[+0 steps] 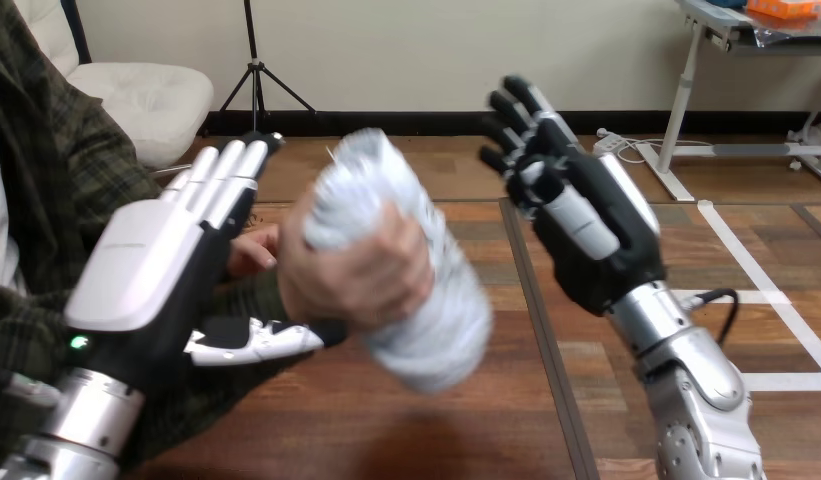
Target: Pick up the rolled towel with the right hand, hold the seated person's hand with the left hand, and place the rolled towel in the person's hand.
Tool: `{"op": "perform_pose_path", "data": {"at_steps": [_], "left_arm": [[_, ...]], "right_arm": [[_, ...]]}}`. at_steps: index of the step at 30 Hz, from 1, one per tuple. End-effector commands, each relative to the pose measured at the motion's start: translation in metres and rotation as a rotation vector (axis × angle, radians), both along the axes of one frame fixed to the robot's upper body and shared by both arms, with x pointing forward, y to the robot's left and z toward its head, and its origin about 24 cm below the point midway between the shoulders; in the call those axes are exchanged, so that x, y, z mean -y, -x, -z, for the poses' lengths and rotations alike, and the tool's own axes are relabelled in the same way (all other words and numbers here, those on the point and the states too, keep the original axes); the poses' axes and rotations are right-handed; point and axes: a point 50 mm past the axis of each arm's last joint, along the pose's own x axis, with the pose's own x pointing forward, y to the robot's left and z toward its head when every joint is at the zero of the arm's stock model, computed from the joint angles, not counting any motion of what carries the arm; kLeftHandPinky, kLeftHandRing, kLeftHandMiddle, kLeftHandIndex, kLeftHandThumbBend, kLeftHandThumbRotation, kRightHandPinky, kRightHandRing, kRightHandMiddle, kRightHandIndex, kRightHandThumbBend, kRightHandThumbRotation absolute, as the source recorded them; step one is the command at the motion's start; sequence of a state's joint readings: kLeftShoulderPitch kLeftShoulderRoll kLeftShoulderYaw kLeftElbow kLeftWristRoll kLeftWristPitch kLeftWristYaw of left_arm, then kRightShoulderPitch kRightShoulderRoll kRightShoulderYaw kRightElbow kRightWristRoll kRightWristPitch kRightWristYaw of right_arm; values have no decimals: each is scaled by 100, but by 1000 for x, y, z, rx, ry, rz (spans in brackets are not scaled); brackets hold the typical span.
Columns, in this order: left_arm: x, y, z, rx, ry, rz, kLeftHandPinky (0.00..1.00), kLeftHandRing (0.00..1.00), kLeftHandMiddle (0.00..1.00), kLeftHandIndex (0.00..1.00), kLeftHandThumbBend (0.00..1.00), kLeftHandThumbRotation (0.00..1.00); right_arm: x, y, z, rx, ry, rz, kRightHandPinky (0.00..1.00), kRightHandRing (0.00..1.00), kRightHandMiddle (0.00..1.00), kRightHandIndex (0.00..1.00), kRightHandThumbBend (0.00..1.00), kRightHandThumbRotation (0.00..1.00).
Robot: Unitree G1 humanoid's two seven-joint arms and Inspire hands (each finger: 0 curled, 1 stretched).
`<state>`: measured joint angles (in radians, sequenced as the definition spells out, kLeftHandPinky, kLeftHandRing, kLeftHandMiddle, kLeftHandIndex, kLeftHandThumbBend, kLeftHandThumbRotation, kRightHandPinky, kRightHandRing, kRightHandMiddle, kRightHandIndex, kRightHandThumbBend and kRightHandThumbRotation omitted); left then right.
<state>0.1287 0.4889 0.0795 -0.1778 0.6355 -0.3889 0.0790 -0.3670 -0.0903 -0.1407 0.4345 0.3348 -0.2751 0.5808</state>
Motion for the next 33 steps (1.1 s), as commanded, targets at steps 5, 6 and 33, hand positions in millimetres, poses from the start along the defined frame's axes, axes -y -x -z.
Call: {"op": "perform_pose_path", "data": {"at_steps": [5,6,33], "left_arm": [[-15,-3,-17,91,-10,-11,96,100,100,100,100,56],[-16,-3,-17,92,-6,-10,96,100,100,100,100,56],[-17,9,-2,205,235,154,97,100,100,100,100,52]], "right_arm": [[13,-2,-10,52,-27,37,100,100,100,100,100,56],[14,-1,-9,49,-27,43,100,100,100,100,100,55],[37,19,22,-16,-42,107,100,100,99,100,100,56]]}}
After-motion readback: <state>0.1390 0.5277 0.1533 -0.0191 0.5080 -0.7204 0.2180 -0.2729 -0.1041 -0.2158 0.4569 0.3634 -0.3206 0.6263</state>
